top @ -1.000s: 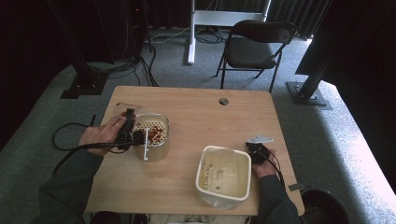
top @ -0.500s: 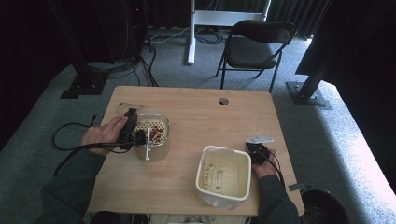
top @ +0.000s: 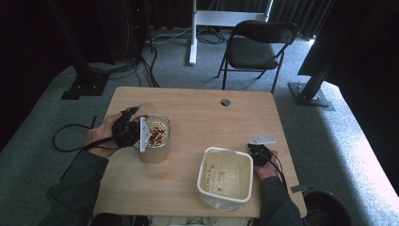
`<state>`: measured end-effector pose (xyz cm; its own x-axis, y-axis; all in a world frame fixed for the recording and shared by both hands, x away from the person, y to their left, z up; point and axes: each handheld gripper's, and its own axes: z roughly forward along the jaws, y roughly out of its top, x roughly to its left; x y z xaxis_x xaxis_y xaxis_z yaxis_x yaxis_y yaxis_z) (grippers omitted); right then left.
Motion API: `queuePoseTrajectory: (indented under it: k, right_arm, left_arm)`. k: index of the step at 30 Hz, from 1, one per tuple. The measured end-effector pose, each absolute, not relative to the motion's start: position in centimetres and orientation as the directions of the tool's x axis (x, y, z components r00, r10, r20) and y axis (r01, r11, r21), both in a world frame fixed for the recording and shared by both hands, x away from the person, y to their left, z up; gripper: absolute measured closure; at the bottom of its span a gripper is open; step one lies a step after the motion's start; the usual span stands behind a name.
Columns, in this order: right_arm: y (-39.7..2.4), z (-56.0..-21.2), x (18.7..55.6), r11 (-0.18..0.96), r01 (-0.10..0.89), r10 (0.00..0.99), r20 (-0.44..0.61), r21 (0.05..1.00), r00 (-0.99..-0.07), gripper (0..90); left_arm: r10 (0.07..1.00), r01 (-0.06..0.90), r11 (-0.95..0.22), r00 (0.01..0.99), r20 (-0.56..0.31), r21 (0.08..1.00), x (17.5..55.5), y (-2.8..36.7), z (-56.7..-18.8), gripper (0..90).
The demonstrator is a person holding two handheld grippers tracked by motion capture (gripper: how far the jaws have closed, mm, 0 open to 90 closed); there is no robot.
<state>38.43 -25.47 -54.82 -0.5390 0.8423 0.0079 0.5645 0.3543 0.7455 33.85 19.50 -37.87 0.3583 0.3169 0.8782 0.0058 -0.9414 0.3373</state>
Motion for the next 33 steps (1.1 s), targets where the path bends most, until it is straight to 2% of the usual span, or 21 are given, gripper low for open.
queuePoseTrajectory:
  k: [11, 18, 24, 33]
  right_arm:
    - [-25.5, -54.8, 38.4, 0.355, 0.565, 0.842, 0.008, 0.745, -0.539, 34.2]
    - [-25.5, -54.8, 38.4, 0.353, 0.566, 0.844, 0.008, 0.745, -0.537, 34.2]
    - [-25.5, -54.8, 38.4, 0.354, 0.564, 0.843, 0.007, 0.746, -0.538, 34.2]
    - [-25.5, -54.8, 38.4, 0.354, 0.565, 0.843, 0.007, 0.745, -0.538, 34.2]
  left_arm:
    - [0.500, 0.008, -0.813, 0.523, 0.690, 0.582, 33.6, 19.2, -36.4, 48.2]
    - [0.603, 0.048, -0.648, 0.643, 0.473, 0.760, 33.6, 19.5, -35.1, 48.2]
    - [0.621, 0.076, -0.523, 0.716, 0.318, 0.849, 33.3, 19.6, -34.1, 48.2]
    - [0.596, 0.115, -0.437, 0.780, 0.192, 0.892, 32.9, 18.6, -33.9, 48.0]
